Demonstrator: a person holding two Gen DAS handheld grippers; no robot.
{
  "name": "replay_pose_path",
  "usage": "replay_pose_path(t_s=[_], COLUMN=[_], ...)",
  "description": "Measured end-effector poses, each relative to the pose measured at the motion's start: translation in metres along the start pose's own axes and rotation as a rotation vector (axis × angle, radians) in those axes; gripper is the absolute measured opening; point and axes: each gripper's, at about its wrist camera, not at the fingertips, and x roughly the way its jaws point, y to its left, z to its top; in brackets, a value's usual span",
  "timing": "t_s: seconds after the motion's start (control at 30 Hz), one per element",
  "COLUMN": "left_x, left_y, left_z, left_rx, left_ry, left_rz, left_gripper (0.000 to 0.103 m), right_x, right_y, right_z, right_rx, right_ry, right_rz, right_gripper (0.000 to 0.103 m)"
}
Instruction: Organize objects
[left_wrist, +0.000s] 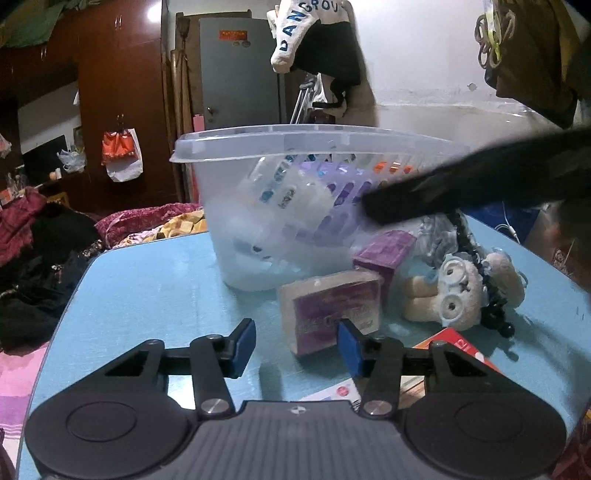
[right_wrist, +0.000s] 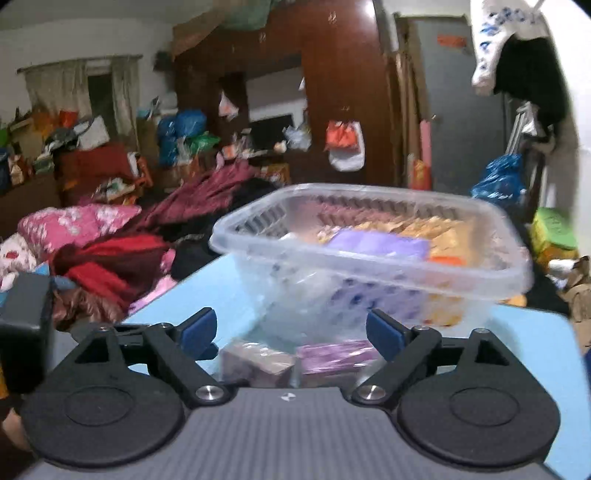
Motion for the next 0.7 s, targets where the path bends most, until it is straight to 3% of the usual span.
replay_pose_path(t_s=[0.13, 0.2, 0.37, 0.7], left_x=[-0.001, -0.001, 0.005, 0.021], left_y=[0.01, 0.01, 0.001, -0.001], left_z=[-0.001, 0.0, 0.004, 0.01], left_rx=[-0.016, -0.011, 0.028, 0.025], left_ry=[0.006, 0.002, -0.003, 0.057], left_rz=[-0.007, -0.013, -0.016, -0.028], left_gripper=[0.053, 0.053, 0.064, 0.067], right_x=[0.047, 0.049, 0.036, 0.044], right_y=[-0.009, -0.01, -0.023, -0.04], right_z=[-0.003, -0.007, -0.016, -0.021], right_rx=[0.02, -0.021, -0.003, 0.061], right_ry=[0.119, 0.115, 0.13, 0.177], right_rz=[-0.042, -0.14, -0.161, -0.048], right_gripper=[0.088, 0.088, 0.088, 0.082])
